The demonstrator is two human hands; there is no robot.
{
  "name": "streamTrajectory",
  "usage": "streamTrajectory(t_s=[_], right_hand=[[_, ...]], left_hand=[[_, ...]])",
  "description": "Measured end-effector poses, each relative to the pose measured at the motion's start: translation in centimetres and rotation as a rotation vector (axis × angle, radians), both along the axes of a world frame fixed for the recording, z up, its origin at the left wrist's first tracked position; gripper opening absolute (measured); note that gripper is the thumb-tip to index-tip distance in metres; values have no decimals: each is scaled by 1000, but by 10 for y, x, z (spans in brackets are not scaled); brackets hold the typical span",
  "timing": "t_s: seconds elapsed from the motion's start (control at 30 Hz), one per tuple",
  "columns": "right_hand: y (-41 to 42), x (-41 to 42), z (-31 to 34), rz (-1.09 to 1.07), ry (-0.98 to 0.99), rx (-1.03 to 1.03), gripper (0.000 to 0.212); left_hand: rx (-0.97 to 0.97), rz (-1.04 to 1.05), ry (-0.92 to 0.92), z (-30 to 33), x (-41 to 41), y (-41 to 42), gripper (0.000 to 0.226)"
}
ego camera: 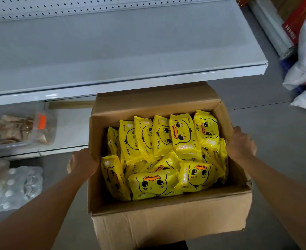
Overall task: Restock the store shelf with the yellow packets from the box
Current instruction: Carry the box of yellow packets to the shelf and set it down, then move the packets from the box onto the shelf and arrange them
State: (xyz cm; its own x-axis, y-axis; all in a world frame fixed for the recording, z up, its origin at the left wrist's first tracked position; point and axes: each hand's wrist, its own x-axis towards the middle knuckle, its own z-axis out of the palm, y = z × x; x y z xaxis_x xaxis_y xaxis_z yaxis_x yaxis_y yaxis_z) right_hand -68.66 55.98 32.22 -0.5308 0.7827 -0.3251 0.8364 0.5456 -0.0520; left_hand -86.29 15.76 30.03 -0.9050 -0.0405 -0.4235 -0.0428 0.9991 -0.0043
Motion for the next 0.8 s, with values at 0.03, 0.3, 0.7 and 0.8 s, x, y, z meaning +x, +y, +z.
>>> streamTrajectory(t_s=[0.03,0.3,0.7,0.8], right_hand=[[-4,1,1,-17,4,-27,33],[-49,8,33,84,21,-126,89],[-165,-28,90,254,32,-188,71],[-190,-31,96,182,64,-159,70]], left_hand=[[-8,-8,-9,3,2,0,27],[139,2,-109,45,22,-15,59],[140,-492,-36,124,-13,-20,66],[120,-664,-45,131,-31,-28,64]])
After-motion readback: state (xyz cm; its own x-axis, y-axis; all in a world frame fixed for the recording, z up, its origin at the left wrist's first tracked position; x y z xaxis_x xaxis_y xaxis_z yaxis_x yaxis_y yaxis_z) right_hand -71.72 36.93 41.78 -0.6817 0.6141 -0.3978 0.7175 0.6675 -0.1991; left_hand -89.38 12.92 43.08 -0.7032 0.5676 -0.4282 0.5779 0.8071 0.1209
